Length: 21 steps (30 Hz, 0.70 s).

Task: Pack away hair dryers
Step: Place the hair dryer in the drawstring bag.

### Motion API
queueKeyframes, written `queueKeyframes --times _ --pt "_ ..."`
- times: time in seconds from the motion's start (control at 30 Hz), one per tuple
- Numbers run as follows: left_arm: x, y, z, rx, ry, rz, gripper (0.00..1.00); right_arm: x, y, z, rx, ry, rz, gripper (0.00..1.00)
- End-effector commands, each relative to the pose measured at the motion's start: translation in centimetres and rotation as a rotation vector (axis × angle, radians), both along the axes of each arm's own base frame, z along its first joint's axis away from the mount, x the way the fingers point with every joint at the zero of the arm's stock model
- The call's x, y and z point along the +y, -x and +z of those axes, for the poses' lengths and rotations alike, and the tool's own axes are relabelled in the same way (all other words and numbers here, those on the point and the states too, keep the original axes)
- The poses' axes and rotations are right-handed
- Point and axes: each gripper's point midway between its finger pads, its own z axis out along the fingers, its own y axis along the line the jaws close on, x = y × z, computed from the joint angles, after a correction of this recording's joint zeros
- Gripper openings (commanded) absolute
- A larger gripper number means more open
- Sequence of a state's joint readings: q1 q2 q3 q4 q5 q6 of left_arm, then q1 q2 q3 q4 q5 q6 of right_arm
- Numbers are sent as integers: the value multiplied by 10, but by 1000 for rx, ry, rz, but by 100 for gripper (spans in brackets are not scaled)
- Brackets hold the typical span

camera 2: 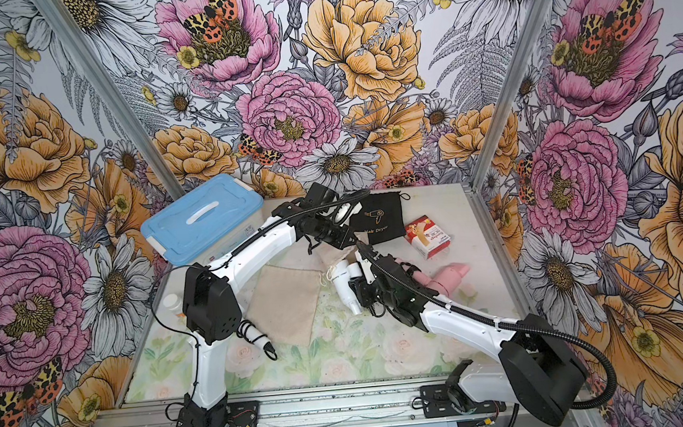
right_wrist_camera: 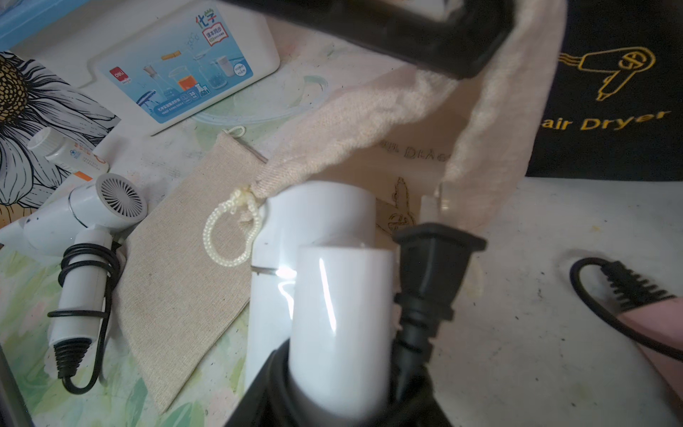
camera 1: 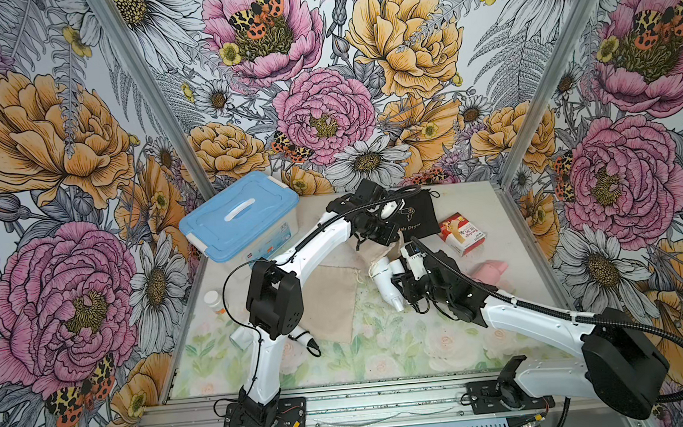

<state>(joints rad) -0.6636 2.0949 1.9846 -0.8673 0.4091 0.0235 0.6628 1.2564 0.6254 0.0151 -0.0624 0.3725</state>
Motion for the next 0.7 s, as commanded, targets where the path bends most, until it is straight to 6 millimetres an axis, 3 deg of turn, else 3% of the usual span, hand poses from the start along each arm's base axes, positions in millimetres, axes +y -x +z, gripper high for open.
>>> queueKeyframes --times 0.0,0.67 --pt "-14 1 8 -2 46 -19 0 16 -10 32 -91 -45 28 23" --pt "-1 -9 14 1 63 3 0 11 4 57 -242 68 12 21"
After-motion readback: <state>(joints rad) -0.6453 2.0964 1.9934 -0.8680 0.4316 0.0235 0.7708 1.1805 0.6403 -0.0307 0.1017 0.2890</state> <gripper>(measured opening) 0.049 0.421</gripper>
